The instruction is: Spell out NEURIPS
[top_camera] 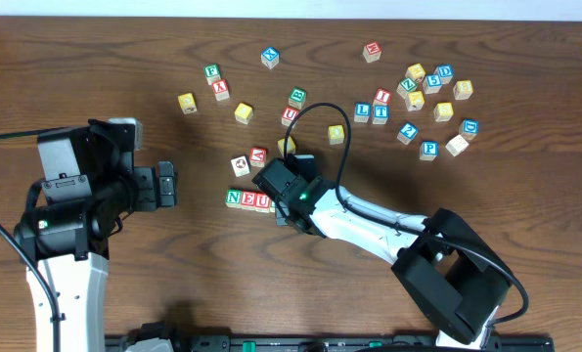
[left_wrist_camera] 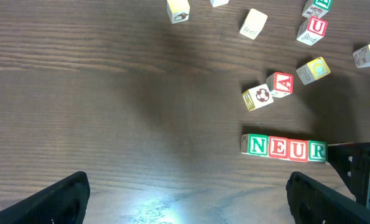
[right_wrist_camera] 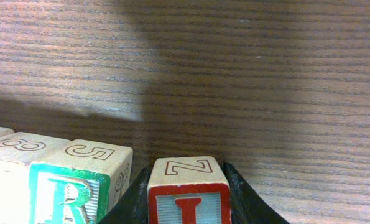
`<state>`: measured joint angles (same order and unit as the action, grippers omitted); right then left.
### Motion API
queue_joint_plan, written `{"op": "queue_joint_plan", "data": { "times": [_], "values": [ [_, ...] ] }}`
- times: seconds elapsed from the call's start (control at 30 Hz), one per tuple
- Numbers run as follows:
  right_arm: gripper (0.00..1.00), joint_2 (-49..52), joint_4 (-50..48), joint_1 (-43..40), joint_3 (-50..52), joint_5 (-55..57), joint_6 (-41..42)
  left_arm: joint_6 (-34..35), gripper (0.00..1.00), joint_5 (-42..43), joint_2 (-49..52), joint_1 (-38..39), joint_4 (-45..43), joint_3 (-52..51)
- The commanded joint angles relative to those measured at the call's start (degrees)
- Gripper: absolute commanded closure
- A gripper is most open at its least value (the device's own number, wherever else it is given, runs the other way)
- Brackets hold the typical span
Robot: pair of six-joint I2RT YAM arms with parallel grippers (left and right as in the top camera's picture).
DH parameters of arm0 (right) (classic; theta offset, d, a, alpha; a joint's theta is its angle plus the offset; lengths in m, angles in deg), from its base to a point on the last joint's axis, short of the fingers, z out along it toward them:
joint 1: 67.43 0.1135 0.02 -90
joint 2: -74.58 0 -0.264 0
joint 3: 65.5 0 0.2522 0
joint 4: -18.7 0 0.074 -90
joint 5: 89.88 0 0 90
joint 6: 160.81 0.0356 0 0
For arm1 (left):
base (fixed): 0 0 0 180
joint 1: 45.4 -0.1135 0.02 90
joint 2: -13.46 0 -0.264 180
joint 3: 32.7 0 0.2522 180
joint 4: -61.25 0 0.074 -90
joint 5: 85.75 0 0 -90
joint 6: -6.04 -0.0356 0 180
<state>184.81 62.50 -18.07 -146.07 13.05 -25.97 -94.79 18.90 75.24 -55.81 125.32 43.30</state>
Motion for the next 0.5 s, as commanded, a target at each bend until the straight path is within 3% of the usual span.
{"op": "queue_joint_plan", "data": {
  "times": [0.0,0.17,0.47],
  "values": [
    [0.73,1.2,-0.1,0.3,0.6,1.6,1.0,-0.9,0.01,-0.2,0.0,-0.2,0.0,0.8],
    [0.63,1.2,-0.1,0.3,0.6,1.7,1.4,-0.9,0.01,-0.2,0.0,-0.2,0.0,0.8],
    [0.62,1.2,-0.1,0.3,0.6,1.7,1.4,-0.9,0.01,-0.2,0.0,-0.2,0.0,0.8]
  ]
}}
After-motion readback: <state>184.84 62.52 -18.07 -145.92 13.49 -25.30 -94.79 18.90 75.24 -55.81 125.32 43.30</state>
